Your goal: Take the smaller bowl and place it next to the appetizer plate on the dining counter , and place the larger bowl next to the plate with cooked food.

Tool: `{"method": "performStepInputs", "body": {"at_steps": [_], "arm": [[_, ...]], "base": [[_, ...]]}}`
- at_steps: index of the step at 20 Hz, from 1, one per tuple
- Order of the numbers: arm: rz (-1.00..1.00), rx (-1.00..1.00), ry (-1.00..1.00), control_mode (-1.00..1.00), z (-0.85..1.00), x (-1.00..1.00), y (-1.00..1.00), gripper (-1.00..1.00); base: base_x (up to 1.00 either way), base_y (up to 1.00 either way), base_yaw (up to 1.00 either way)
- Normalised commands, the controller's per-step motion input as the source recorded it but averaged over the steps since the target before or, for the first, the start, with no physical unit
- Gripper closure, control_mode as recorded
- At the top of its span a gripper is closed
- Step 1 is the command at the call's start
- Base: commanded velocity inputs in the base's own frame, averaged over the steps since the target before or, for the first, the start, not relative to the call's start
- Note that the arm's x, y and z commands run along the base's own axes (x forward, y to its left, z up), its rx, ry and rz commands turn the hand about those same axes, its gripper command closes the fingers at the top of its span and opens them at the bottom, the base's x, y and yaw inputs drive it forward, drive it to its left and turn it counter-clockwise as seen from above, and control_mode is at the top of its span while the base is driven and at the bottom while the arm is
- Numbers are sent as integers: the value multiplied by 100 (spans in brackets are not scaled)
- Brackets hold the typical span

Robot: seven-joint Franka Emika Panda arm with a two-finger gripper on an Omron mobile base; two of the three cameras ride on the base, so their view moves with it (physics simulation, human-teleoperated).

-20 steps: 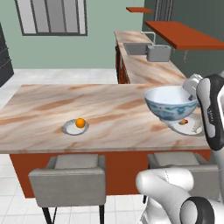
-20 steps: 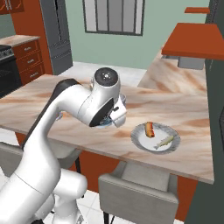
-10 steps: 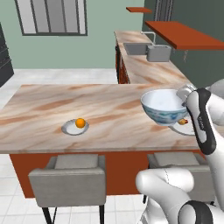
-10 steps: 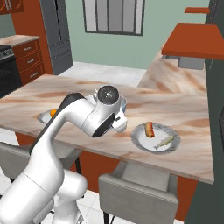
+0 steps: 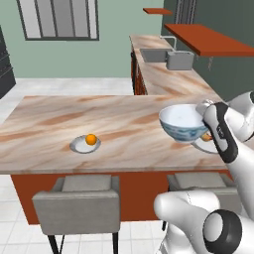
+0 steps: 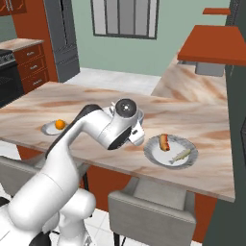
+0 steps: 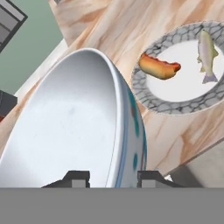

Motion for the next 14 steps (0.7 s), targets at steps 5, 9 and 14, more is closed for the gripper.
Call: {"method": "performStepInputs", "body": {"at_steps": [5,9,14], "arm": [[0,0,0,-100,-34,44,0,100],[0,0,0,-100,-32,36,-6,100],[0,0,0,-100,-29,29,-12,100]], "base": [[0,0,0],[0,0,0],[0,0,0]]}}
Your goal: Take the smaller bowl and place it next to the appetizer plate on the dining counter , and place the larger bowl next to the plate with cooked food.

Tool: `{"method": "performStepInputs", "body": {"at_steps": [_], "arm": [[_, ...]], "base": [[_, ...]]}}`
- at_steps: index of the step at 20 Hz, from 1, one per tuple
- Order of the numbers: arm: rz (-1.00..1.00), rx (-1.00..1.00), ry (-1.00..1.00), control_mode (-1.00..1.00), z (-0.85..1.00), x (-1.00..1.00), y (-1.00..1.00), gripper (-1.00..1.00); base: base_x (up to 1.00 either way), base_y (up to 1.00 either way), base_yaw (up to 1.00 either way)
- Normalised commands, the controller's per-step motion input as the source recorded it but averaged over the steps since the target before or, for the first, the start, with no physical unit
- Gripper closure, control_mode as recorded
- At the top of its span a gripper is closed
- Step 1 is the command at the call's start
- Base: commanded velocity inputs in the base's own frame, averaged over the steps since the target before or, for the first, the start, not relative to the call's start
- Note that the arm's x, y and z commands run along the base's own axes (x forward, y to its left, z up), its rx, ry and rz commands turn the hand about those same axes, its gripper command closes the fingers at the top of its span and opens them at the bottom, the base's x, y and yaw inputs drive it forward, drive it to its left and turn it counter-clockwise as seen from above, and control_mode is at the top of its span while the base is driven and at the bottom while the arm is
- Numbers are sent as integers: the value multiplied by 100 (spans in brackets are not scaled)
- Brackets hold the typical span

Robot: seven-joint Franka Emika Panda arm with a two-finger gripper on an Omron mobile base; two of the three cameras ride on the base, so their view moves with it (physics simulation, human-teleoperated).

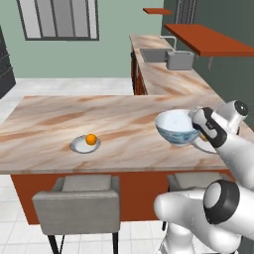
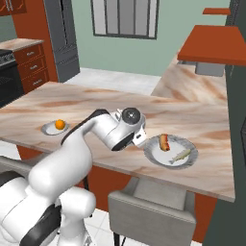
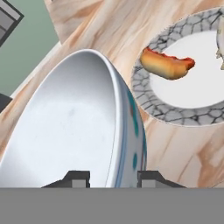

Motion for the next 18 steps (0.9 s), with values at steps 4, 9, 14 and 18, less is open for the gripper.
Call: {"method": "performStepInputs", "body": {"at_steps": [4,9,14,18], "arm": [[0,0,0,-100,-28,32,-10,100],[0,0,0,-100,-28,38,-3,100],[0,0,0,-100,-30,32,-11,100],[0,0,0,-100,-30,32,-12,100]], "base": [[0,0,0],[0,0,0],[0,0,0],[0,0,0]]}}
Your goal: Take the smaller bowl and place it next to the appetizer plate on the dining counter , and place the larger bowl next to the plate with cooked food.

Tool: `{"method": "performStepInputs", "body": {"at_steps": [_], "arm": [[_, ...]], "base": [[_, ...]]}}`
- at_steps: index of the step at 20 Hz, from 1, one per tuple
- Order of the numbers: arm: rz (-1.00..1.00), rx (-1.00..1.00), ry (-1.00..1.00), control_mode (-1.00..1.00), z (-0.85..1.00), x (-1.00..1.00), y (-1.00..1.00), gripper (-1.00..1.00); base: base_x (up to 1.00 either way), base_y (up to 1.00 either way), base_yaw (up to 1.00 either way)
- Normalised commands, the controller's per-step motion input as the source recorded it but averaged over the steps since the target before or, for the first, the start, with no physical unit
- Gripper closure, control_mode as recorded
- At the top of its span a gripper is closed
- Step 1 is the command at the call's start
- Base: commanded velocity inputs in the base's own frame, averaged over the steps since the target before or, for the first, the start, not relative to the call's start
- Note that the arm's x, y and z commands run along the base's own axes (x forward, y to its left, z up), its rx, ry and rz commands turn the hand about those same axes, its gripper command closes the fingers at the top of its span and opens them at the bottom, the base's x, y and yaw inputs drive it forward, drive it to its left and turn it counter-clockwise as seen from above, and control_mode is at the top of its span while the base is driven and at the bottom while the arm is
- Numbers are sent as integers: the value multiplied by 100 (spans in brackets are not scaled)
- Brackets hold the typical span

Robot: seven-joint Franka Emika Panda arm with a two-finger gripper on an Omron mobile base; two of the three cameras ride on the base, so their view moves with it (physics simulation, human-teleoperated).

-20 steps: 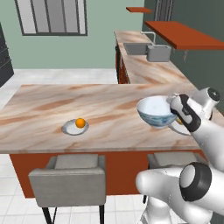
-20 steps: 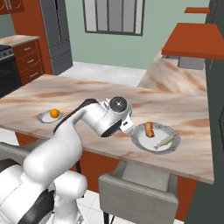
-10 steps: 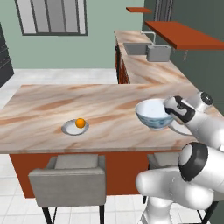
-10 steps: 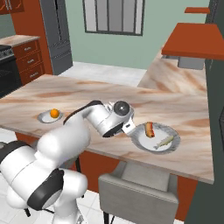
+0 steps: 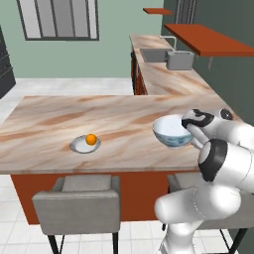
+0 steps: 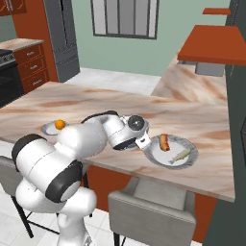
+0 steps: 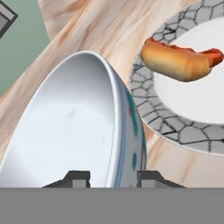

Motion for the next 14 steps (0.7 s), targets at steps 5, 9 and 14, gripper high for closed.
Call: {"method": "performStepInputs", "body": {"at_steps": [5,9,14], "arm": [[0,0,0,-100,-28,36,-6,100],[0,0,0,-100,-28,36,-5,100],[0,0,0,-100,-28,27,-5,100]], "base": [[0,0,0],[0,0,0],[0,0,0]]}}
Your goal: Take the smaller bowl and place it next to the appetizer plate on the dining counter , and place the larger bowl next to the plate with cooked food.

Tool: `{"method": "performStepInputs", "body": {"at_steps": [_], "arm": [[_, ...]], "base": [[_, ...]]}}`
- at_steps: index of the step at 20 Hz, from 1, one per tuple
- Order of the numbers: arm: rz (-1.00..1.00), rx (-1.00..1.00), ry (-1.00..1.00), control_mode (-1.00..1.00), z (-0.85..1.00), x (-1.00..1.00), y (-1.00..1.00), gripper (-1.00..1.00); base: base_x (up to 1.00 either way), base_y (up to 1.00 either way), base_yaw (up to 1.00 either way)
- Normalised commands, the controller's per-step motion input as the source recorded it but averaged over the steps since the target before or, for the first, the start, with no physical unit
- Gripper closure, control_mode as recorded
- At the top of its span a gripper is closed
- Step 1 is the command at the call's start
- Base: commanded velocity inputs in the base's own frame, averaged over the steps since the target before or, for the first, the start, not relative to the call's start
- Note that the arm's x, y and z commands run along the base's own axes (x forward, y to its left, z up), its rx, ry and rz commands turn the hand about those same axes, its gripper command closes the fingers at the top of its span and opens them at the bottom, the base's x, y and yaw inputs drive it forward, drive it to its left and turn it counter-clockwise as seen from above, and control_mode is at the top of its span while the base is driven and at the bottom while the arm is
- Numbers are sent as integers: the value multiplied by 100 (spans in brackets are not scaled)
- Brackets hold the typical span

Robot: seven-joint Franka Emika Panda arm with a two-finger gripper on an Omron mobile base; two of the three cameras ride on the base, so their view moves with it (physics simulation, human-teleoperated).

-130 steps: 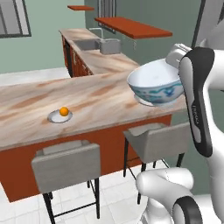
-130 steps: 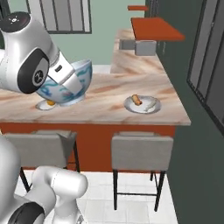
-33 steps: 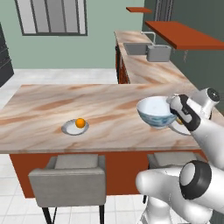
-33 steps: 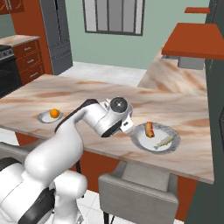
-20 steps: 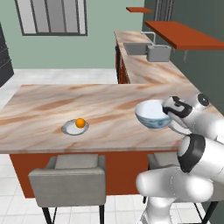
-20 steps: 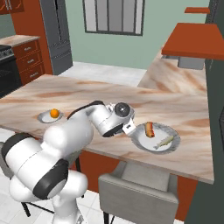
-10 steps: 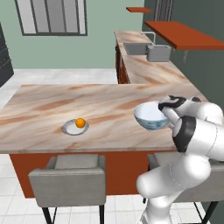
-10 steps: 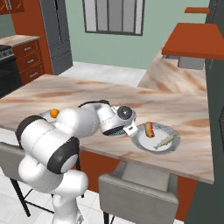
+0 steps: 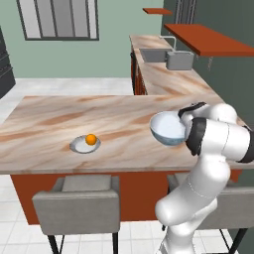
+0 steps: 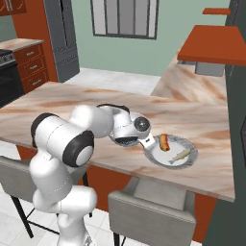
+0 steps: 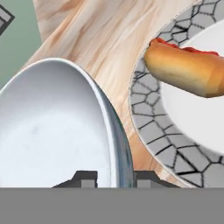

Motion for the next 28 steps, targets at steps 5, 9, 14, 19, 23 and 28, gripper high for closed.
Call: {"method": "performStepInputs", "body": {"at_steps": [5,9,14,19,23,28], "arm": [[0,0,1,-100,-15,15,-1,-100],[0,0,12,-100,34,0,-1,-100],[0,-2,12,-100,75,0,-1,-100],[0,-12,4,-100,100,-13,0,-100],[2,-16,1,-100,89,-57,1,-100],[7,-20,-7,-100,88,-94,4,-100]], "base": [[0,0,0],[0,0,0],[0,0,0],[0,0,0],[0,0,0],[0,0,0]]}}
